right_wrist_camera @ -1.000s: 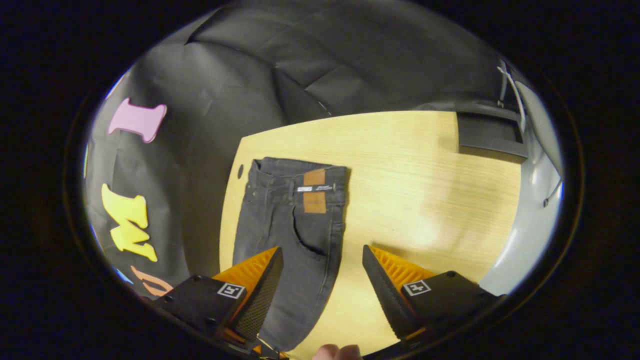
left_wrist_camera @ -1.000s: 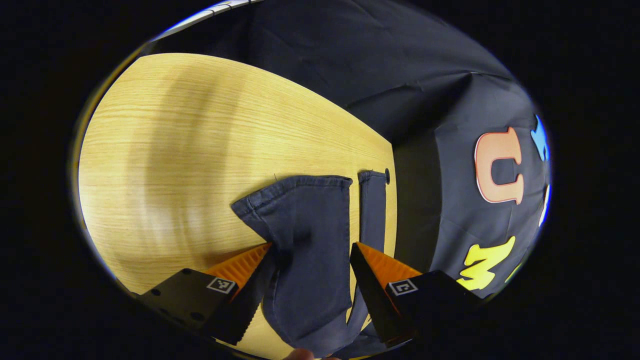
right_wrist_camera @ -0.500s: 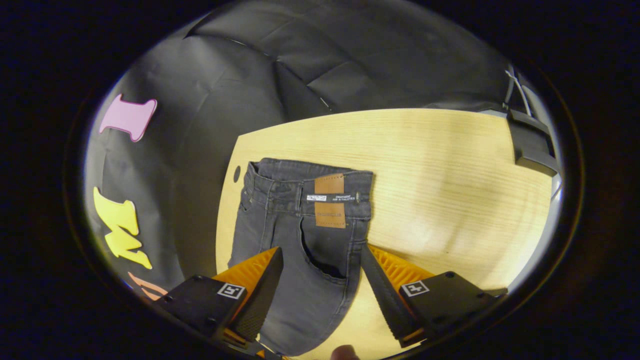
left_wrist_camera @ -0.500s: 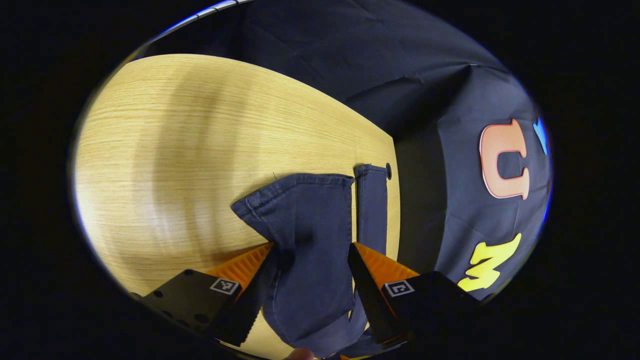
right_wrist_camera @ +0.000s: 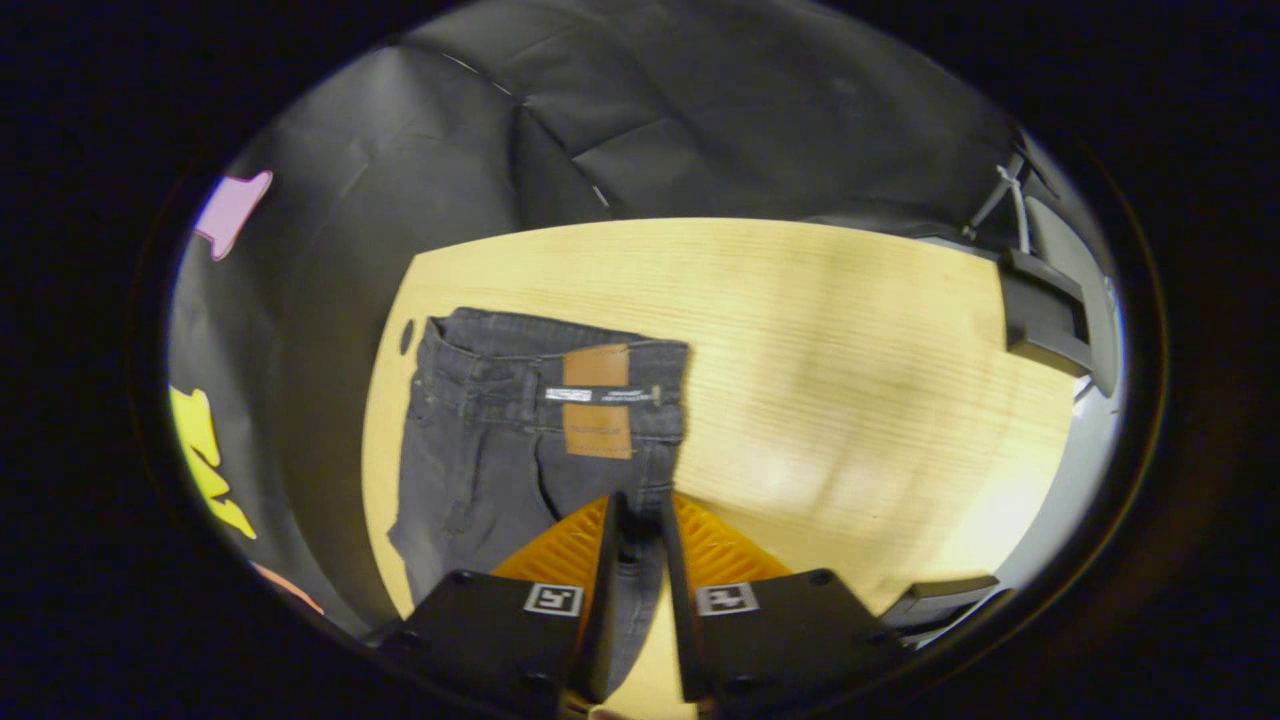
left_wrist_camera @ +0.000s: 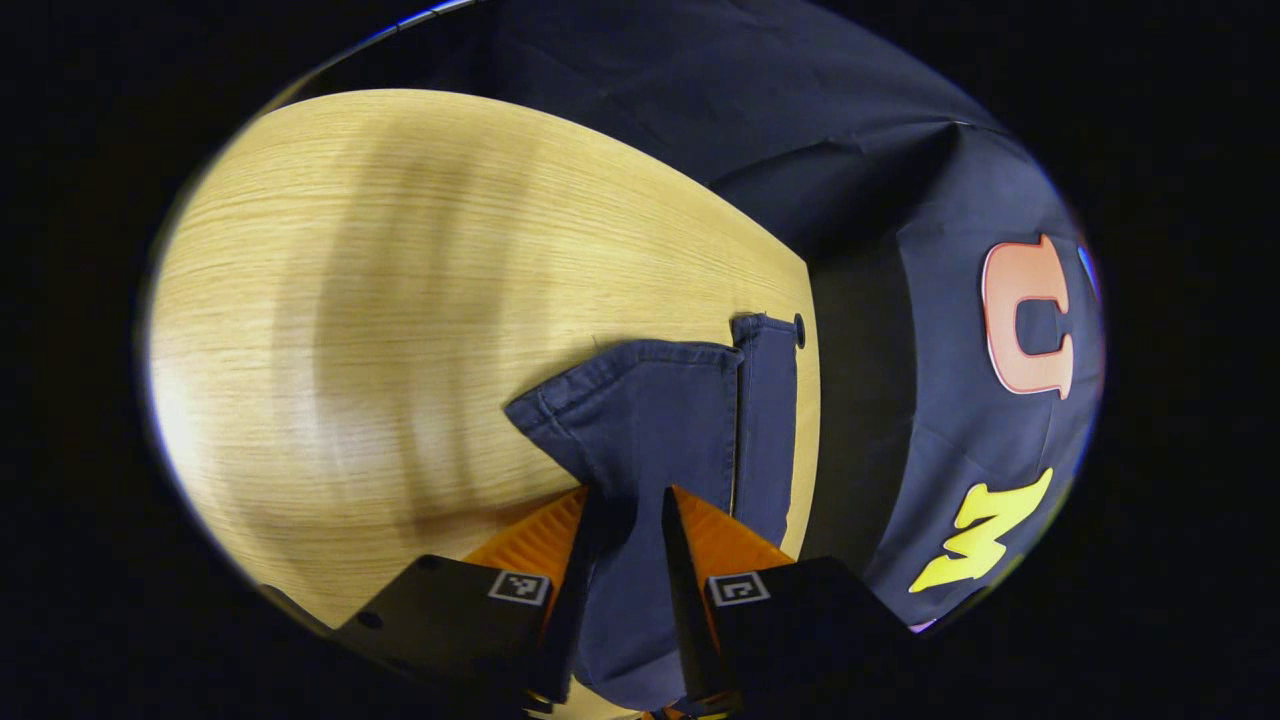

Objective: Grasp the waist and the cuffs of the jeans and fold them to make the two legs overlap; first hold the waist and fold one-third of the jeans toward the cuffs, then hold the cuffs and fold the remaining one-third in the same direction to finish folding.

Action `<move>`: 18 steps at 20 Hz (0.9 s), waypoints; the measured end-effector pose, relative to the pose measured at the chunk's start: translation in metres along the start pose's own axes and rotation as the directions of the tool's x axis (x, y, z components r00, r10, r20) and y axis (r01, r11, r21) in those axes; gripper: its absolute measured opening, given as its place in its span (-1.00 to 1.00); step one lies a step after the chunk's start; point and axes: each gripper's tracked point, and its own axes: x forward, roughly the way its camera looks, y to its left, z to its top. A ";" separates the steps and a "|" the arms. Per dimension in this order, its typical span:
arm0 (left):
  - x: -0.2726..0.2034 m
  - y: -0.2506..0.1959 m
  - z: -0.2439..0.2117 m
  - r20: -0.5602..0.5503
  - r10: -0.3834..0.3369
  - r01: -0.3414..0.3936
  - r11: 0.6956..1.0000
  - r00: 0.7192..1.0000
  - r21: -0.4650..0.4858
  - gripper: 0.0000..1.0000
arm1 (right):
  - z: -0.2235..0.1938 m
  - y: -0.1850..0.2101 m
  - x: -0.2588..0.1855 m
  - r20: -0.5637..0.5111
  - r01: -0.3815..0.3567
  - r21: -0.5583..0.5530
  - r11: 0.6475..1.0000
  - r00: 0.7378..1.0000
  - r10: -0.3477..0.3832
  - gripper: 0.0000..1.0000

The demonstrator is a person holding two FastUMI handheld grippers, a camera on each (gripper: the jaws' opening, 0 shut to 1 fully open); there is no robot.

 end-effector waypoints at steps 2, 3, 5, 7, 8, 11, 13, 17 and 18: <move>0.000 -0.001 0.000 -0.009 0.008 -0.008 1.000 1.000 0.001 -0.67 | 0.000 0.004 -0.003 -0.010 0.014 0.001 1.000 1.000 -0.014 -0.77; -0.001 0.001 0.000 -0.013 0.016 -0.016 1.000 1.000 0.011 -0.73 | 0.000 0.005 -0.002 -0.016 0.017 0.004 1.000 1.000 -0.017 -0.84; -0.008 -0.009 0.001 -0.022 -0.003 0.004 1.000 1.000 0.015 -0.88 | 0.006 0.004 -0.005 -0.020 0.004 0.030 1.000 1.000 -0.004 -0.92; -0.018 -0.019 0.000 -0.033 -0.008 0.009 1.000 0.999 0.016 -0.90 | 0.004 0.010 -0.014 -0.007 -0.030 0.037 0.999 1.000 0.030 -1.00; -0.020 -0.018 -0.002 -0.043 0.004 -0.003 1.000 0.999 0.024 -0.92 | 0.005 0.012 -0.019 -0.002 -0.051 0.033 0.998 0.999 0.051 -1.00; -0.031 -0.020 -0.004 -0.076 0.039 -0.037 0.999 0.996 0.030 -0.93 | 0.007 0.025 -0.042 0.004 -0.106 0.013 0.994 0.994 0.106 -0.99; -0.041 -0.032 -0.008 -0.096 0.027 -0.024 0.999 0.995 0.027 -0.93 | 0.006 0.042 -0.057 0.004 -0.141 0.001 0.990 0.990 0.141 -0.99; -0.052 -0.071 -0.005 -0.101 -0.015 0.017 1.000 0.995 0.020 -0.93 | 0.010 0.075 -0.081 -0.010 -0.211 -0.014 0.977 0.978 0.211 -0.99; -0.054 -0.080 -0.004 -0.104 -0.022 0.024 1.000 0.994 0.021 -0.93 | 0.013 0.083 -0.085 -0.009 -0.225 -0.016 0.974 0.974 0.225 -0.99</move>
